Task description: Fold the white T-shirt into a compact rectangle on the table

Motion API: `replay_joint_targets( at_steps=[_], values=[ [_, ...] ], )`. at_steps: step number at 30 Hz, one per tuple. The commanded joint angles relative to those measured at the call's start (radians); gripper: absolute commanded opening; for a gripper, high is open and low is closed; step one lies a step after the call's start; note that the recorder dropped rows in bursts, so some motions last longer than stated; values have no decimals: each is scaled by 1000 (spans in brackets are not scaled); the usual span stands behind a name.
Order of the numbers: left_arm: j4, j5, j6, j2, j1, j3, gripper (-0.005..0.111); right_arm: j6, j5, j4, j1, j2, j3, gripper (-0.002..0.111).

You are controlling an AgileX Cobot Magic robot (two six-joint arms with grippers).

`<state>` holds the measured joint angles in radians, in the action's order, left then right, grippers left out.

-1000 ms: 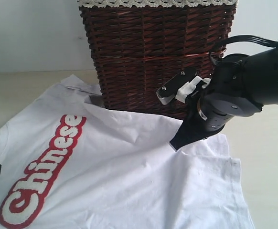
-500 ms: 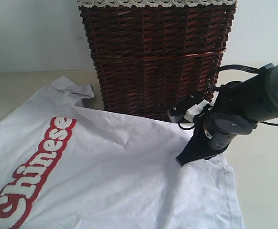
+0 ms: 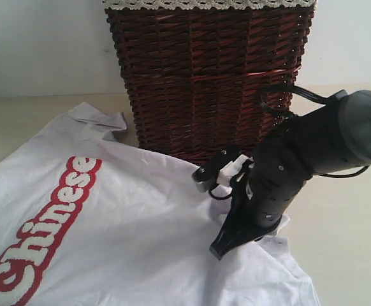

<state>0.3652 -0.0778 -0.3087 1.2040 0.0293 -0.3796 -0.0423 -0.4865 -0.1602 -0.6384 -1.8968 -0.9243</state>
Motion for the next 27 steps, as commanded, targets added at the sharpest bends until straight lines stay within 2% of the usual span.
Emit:
replay_joint_targets(
  at_steps=[1,7,9,16,18,23,25,27],
  values=[
    [9,9,-2,-9,-4,3,0,145,-68,110,-65,-22,11,0],
    [13,7,-2,-9,-4,3,0,246,-163,119,-85,-54,11,0],
    [13,7,-2,-9,-4,3,0,250,-163,106,-85,-58,11,4],
    [15,7,2,-9,-11,3,0,110,-126,-8,-85,27,11,35],
    [17,7,2,-9,-11,3,0,36,-154,-42,-85,75,11,41],
    [21,-1,2,-9,-11,3,0,-167,-127,-137,-85,176,45,42],
    [24,-1,2,-9,-11,3,0,-321,-79,-274,-83,187,76,42],
    [31,-1,2,-9,-11,3,0,-566,-65,-472,-75,183,107,42]
  ],
)
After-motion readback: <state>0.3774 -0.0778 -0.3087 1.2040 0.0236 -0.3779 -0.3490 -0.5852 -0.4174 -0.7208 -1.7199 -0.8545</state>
